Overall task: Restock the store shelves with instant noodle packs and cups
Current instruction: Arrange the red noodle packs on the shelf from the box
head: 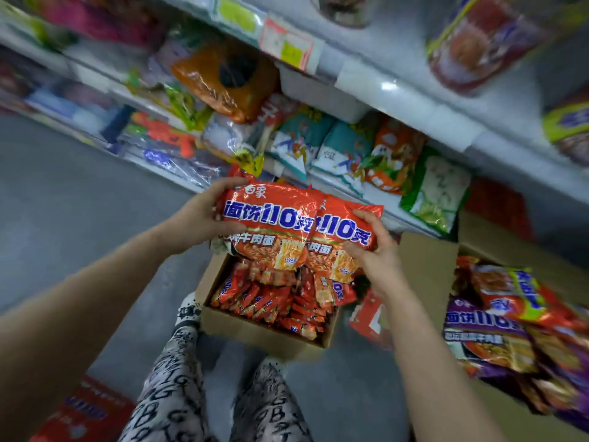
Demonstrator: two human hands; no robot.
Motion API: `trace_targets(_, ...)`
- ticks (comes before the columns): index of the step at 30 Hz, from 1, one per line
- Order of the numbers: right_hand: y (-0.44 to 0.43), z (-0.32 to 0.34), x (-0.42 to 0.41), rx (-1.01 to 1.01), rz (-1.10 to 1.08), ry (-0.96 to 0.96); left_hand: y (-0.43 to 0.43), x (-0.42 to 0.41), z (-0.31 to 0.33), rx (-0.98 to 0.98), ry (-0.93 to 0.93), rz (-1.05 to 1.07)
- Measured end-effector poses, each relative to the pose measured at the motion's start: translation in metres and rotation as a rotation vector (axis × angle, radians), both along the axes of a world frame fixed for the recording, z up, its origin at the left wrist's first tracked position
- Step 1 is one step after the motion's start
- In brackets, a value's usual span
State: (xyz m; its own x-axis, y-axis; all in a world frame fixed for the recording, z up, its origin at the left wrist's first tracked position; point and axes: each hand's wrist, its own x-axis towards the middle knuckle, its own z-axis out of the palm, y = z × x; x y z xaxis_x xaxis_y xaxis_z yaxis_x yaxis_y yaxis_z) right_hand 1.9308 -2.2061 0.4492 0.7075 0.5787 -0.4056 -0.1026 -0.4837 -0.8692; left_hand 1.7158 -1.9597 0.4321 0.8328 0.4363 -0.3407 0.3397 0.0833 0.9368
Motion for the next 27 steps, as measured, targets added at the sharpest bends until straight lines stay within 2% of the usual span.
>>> trace_targets(8,0.002,0.137,0.001,0.151,0.182,-0.106,-0.008,-0.026,0.148,0.110,-0.179,0.063)
trace_targets(14,0.028,0.222,-0.006,0.336,0.238,-0.172,-0.002,-0.061,0.245,0.329,-0.262,0.135)
trace_targets(20,0.065,0.296,-0.023,0.428,0.316,-0.254,0.024,-0.093,0.310,0.352,-0.358,0.245)
trace_targets(27,0.117,0.350,-0.038,0.489,0.292,-0.275,0.079,-0.106,0.350,0.418,-0.402,0.279)
